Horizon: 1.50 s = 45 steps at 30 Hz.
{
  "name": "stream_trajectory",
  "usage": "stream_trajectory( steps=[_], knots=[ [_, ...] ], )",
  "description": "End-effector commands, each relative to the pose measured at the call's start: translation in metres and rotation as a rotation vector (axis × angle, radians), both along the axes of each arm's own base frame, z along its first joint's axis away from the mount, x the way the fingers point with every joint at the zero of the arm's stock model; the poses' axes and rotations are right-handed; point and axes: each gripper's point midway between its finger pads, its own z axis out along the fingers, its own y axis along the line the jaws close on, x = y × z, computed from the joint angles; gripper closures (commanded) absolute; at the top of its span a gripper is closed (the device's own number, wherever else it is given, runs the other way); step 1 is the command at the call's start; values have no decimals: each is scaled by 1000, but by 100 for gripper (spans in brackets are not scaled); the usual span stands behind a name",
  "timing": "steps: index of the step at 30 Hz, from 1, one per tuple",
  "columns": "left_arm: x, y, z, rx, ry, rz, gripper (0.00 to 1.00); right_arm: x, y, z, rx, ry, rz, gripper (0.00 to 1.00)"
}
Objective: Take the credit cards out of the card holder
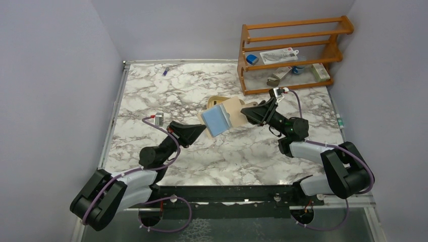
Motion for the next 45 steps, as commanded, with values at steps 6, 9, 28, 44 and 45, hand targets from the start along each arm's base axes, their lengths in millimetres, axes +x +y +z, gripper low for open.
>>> stream_trajectory(
  steps=[6,9,28,44,45],
  knots=[
    [5,-12,44,125,-122,6,100,-13,1,-7,-79,-202,-16,2],
    [22,-8,30,248,-39,94,100,10,0,-38,-262,-103,-127,0],
    [74,-16,-88,853,518,135,100,21,-6,-79,-727,-213,-281,0],
    [46,-60,-120,887,638,-31,100,11,8,-143,-835,-80,-148,3],
    [44,-60,-126,895,656,-38,100,9,9,-149,-845,-70,-145,3]
  ],
)
